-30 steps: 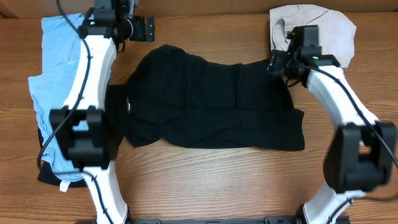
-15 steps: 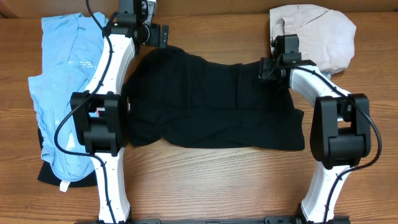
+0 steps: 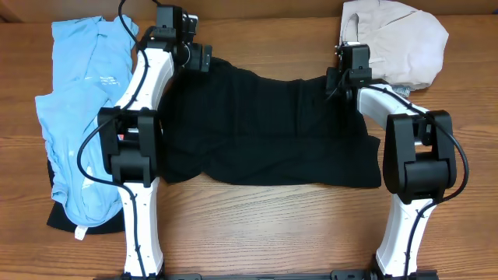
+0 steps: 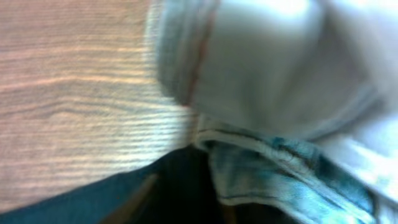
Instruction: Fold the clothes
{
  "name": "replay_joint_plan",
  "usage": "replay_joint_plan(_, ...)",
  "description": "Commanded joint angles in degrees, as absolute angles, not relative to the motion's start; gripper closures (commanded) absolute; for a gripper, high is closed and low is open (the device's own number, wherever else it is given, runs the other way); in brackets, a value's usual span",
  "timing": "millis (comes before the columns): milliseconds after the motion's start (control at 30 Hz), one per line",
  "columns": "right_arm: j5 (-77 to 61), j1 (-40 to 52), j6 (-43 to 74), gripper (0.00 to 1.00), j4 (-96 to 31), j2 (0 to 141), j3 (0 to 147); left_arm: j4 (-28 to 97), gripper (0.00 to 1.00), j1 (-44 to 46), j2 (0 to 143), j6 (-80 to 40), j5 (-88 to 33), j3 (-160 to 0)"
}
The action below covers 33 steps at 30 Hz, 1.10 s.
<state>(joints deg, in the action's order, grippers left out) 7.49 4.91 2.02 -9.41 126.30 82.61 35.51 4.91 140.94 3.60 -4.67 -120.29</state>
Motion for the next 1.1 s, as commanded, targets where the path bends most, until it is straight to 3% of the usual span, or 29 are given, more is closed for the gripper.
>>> replay_joint_plan(0,7.88,4.71,1.45,0.67,-8.45,127.85,84.44,35.29,0.01,5.63,142.82,4.73,-4.51,-121.56)
replay_joint_plan(233,6.68,4.71,1.48,0.68,-8.62,127.85,84.44,33.47,0.00,6.26,143.15,4.78,-5.43,-121.56)
replay_joint_plan(633,6.35,4.71,1.72,0.69,-9.30,127.85,84.44,29.50,0.00,7.03,145.82,10.37,-18.31,-121.56)
replay_joint_plan(767,6.35,4.71,1.72,0.69,-9.50,127.85,84.44,29.52,0.04,7.75,147.02,11.68,-18.26,-121.56)
replay_joint_plan(833,6.35,4.71,1.72,0.69,-9.65,127.85,84.44,29.26,0.12,8.12,147.35,11.84,-18.22,-121.56)
replay_joint_plan(867,6.35,4.71,1.72,0.69,-9.72,127.85,84.44,28.97,0.20,8.23,147.35,11.79,-18.02,-121.56)
replay_joint_plan(933,6.37,4.71,1.98,0.73,-9.89,127.85,84.44,28.10,0.59,8.43,147.33,11.79,-17.80,-121.62)
replay_joint_plan(967,6.35,4.71,2.22,0.78,-9.93,127.85,84.44,27.68,0.67,8.49,147.33,11.73,-17.82,-121.82)
replay_joint_plan(1067,6.07,4.71,3.29,0.91,-9.91,127.85,84.44,27.35,0.78,8.56,147.33,11.55,-17.58,-122.80)
